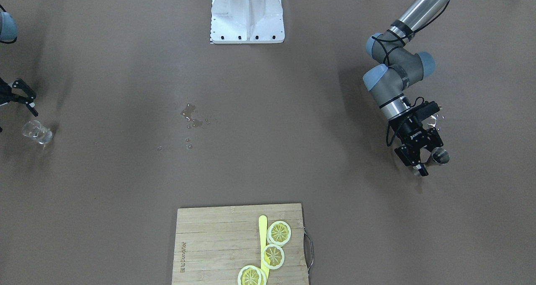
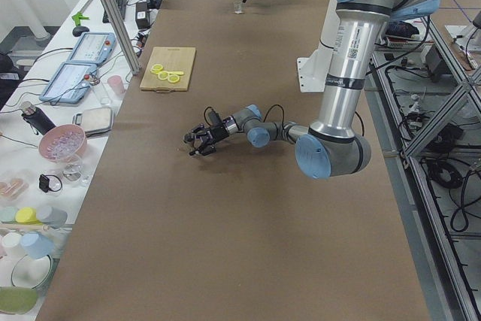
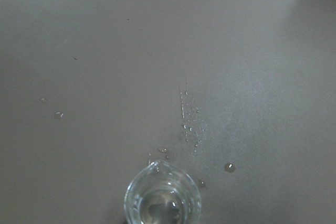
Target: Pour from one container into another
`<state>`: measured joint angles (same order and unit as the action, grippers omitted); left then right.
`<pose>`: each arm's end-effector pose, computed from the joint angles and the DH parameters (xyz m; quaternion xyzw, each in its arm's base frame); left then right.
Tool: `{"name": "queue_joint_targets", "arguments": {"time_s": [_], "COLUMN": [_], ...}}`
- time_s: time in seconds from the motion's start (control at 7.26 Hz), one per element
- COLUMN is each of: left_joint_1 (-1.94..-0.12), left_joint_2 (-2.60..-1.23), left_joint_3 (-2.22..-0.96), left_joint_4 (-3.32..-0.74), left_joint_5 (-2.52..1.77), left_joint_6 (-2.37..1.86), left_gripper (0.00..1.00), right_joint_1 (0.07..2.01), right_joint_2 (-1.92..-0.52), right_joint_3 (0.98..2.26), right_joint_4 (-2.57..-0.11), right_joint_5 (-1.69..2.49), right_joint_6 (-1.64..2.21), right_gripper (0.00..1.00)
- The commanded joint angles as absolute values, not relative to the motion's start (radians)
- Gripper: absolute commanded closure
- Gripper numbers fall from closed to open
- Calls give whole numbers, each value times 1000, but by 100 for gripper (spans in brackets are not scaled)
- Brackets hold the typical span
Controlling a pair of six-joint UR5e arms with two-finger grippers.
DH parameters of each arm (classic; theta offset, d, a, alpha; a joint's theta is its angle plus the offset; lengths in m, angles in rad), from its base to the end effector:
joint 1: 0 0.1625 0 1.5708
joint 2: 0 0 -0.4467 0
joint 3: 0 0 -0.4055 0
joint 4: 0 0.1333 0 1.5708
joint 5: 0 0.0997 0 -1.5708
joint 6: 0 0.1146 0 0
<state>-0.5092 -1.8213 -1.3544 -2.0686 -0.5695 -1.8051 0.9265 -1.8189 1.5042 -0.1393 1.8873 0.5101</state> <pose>0.4409 -0.5094 0.5841 0.4903 0.1649 -0.4250 0.7428 -0.1727 -0.3924 0.6792 0.3655 -0.3975 -0.1395 0.8300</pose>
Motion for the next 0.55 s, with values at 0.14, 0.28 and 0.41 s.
{"name": "queue_joint_targets", "arguments": {"time_s": [0.14,0.28,0.41], "left_joint_1": [-509,-509,-509], "left_joint_2": [-1824,-1822,-1819], "left_joint_3": [-1353,-1354,-1358], "left_joint_4": [-2065,-2065,-2065], "left_joint_5": [-568,-566,-565], "left_joint_6": [-1801,-1799,-1799], "left_gripper": [52,56,60], "right_joint_1": [888,879,877], "right_joint_2": [-1810,-1810,-1810], "right_joint_3": [1517,1514,1455], "right_joint_4": [-124,-120,-18], "right_joint_5": [1893,1888,1885], "right_joint_6": [531,529,529], "right_gripper": [0,0,0]}}
